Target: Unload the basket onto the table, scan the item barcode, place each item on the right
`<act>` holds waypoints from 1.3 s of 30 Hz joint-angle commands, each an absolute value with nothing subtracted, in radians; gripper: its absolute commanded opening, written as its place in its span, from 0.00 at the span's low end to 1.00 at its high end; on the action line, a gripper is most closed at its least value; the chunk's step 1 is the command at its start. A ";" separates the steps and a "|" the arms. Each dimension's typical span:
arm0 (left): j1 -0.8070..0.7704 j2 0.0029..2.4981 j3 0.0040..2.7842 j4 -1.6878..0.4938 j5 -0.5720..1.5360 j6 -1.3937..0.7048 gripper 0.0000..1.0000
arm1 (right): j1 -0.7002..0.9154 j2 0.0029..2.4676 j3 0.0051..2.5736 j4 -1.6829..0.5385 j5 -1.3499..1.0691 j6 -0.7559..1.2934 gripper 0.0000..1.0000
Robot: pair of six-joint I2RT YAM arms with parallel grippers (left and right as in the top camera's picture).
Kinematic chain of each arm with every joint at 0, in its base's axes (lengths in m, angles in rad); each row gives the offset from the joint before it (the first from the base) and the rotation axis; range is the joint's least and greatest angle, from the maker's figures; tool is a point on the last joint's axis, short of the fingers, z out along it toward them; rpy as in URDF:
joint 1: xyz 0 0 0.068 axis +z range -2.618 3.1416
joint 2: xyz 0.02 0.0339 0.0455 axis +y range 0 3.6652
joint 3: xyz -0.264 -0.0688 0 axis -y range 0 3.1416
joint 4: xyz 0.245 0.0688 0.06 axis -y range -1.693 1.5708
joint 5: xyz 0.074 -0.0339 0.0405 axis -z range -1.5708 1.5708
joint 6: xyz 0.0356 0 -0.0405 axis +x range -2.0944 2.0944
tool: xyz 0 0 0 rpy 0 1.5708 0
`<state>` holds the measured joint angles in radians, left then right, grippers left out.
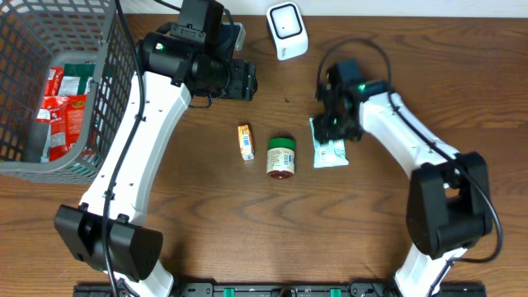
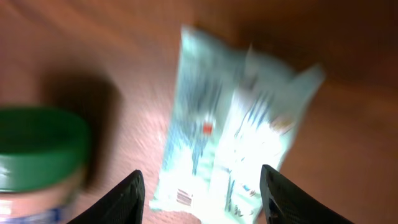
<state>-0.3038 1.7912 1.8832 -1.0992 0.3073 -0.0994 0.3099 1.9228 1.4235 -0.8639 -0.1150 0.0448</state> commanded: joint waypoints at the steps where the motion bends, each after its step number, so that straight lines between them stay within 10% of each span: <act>1: -0.303 1.784 1.868 -1.103 0.294 -0.082 0.71 | 0.289 1.843 1.505 -0.868 -0.108 0.051 0.54; 23: -0.303 1.784 1.868 -1.103 0.294 -0.082 0.71 | 0.284 1.912 1.148 -0.510 -0.102 0.052 0.45; 32: -0.303 1.784 1.868 -1.103 0.294 -0.082 0.75 | 0.270 1.869 1.281 -0.611 -0.167 0.051 0.75; 39: -0.303 1.784 1.868 -1.118 0.293 -0.082 0.75 | 0.248 1.842 1.390 -0.793 -0.162 0.051 0.78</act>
<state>-0.3038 1.7912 1.8832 -1.1069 0.3073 -0.0959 0.2646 1.8751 1.3636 -0.7620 -0.1532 0.0483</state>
